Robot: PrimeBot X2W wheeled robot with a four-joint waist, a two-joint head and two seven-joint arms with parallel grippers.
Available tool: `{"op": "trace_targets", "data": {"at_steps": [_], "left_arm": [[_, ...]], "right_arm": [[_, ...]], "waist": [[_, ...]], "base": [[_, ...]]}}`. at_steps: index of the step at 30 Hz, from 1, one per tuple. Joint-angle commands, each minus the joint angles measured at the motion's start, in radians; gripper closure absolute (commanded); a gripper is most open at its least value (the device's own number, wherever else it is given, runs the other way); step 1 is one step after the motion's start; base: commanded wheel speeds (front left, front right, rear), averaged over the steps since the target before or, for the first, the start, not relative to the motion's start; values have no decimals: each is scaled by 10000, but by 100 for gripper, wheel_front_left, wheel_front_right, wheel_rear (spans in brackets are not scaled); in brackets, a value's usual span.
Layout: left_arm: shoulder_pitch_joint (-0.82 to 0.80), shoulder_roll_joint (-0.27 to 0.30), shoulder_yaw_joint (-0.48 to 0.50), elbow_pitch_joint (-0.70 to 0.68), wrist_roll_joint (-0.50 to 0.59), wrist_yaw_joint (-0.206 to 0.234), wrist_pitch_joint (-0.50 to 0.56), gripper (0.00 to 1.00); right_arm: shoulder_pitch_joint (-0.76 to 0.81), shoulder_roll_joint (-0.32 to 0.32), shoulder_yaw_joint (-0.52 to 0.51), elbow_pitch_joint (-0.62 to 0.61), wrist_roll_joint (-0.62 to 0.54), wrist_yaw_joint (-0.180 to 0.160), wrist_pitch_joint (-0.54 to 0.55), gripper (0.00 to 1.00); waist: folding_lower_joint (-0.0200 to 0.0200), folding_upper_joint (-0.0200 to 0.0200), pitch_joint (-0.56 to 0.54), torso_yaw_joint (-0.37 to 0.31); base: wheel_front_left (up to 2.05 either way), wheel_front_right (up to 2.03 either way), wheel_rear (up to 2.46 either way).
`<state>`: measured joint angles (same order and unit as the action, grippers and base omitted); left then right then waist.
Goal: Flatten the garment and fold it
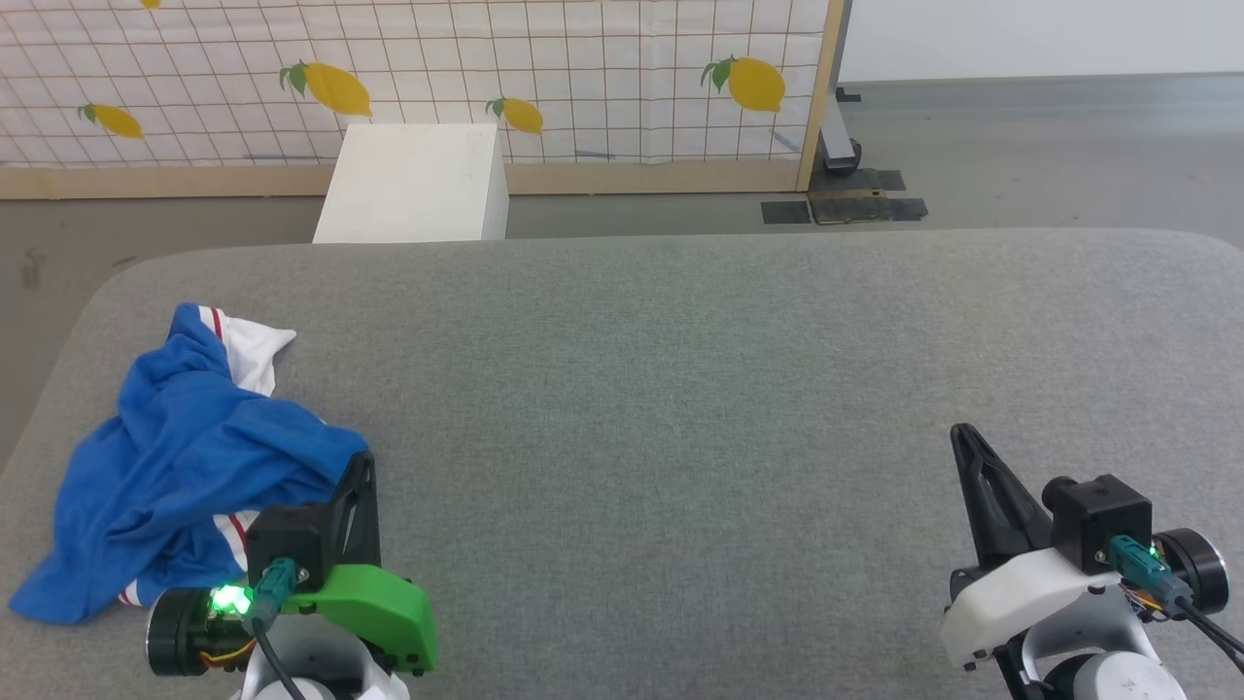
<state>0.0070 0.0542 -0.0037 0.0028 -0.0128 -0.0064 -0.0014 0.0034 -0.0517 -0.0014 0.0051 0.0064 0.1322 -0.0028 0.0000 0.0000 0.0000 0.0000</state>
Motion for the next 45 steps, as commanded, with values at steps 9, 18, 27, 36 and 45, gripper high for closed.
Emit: {"op": "trace_targets", "data": {"at_steps": [9, 18, 27, 36, 45], "left_arm": [[7, 1, -48, 17, -68, 7, -40, 0], [4, -2, -165, 125, -168, 58, -222, 0], [-32, 3, -266, 257, -282, 115, -412, 0], [-28, 24, -306, 347, -412, 204, -597, 0], [2, 46, -355, 427, -548, 286, -784, 0]], "right_arm": [[25, -2, -22, 30, 70, 0, -45, 0], [104, 0, -115, 145, 285, -1, -229, 0], [151, 1, -214, 249, 470, -2, -414, 0], [180, 2, -302, 358, 646, -3, -595, 0], [250, 3, -309, 460, 797, -5, -781, 0]], "waist": [[0, 0, 1, 0], [0, 0, 1, 6], [0, 0, 17, 111], [0, 0, 32, 356], [0, 0, 33, 749]], "base": [[0, 0, 0], [0, 0, 0], [0, 0, 0], [0, 0, 0], [0, 0, 0]]}}
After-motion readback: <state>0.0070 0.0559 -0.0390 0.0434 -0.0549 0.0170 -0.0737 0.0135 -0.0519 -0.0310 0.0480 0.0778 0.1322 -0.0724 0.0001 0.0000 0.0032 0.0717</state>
